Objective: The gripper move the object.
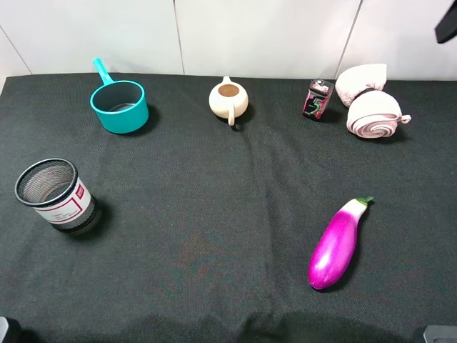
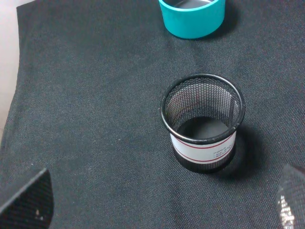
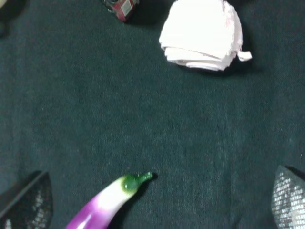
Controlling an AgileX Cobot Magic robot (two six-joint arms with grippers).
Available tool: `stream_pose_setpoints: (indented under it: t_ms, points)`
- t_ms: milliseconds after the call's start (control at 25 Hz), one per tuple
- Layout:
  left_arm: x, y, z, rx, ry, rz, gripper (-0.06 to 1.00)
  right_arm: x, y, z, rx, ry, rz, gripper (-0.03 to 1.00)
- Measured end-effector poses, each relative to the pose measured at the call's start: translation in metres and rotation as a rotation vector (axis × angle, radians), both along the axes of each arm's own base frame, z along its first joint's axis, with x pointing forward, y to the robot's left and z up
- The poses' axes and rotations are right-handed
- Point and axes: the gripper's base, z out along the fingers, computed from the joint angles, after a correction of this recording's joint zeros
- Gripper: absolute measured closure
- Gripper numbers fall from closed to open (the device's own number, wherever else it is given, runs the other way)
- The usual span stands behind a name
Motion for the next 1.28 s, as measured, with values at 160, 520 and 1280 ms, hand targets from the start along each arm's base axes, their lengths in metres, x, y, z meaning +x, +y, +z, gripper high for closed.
stream_pose_setpoints:
  t_ms: [160, 520, 1280]
  points:
    - [0.0, 0.0, 0.0, 0.0, 0.0, 0.0, -0.05, -0.033, -0.001, 0.0, 0.001, -0.029, 0.0, 0.27]
    - [0.0, 0.0, 0.0, 0.0, 0.0, 0.0, -0.05, -0.106, -0.005, -0.014, -0.008, -0.104, -0.002, 0.27]
    - [0.0, 0.0, 0.0, 0.0, 0.0, 0.0, -0.05, -0.231, -0.02, -0.084, -0.098, -0.563, -0.049, 0.27]
